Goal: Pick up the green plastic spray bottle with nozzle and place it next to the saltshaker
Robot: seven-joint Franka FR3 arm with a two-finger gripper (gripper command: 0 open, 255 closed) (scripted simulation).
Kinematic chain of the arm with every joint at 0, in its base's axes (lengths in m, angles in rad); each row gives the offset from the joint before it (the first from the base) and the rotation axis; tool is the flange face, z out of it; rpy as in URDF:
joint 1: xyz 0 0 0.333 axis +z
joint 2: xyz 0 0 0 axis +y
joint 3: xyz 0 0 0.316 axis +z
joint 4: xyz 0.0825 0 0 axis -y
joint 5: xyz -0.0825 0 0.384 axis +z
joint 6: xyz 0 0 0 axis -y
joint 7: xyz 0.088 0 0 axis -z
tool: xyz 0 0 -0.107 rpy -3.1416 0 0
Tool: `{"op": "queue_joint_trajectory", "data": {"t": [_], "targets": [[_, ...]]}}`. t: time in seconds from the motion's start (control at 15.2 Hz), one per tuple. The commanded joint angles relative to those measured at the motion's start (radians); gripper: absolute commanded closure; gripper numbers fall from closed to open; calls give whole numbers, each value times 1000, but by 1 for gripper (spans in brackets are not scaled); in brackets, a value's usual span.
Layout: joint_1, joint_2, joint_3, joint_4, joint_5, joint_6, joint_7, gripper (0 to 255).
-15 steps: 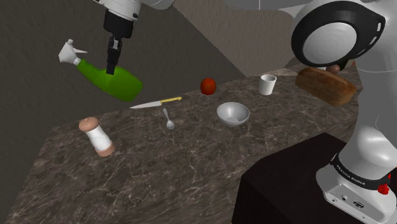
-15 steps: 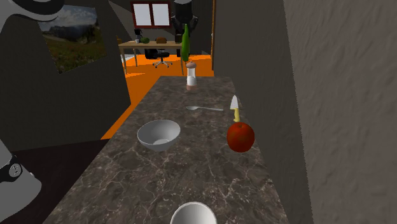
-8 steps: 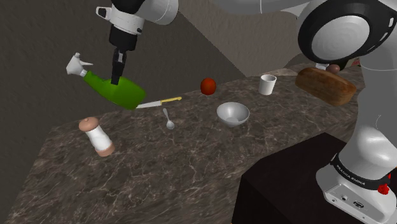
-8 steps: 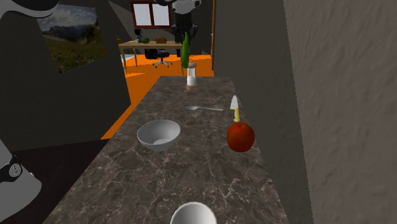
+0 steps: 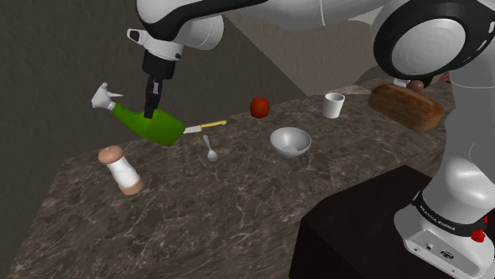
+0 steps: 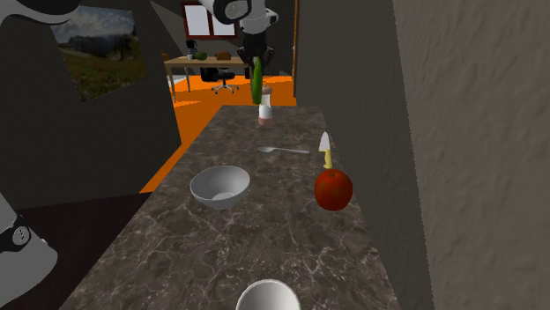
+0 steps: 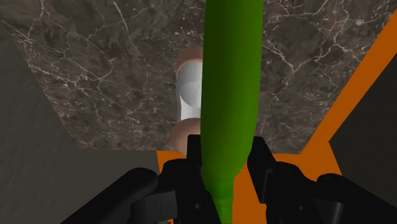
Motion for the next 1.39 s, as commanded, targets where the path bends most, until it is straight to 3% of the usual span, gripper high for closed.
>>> {"op": "queue_joint_trajectory", "data": {"t": [0.0,1.32], "targets": [[1,-1,3,-28,7,25,-14,255],[-3,67,43,-174,80,222,-129,255]]}}
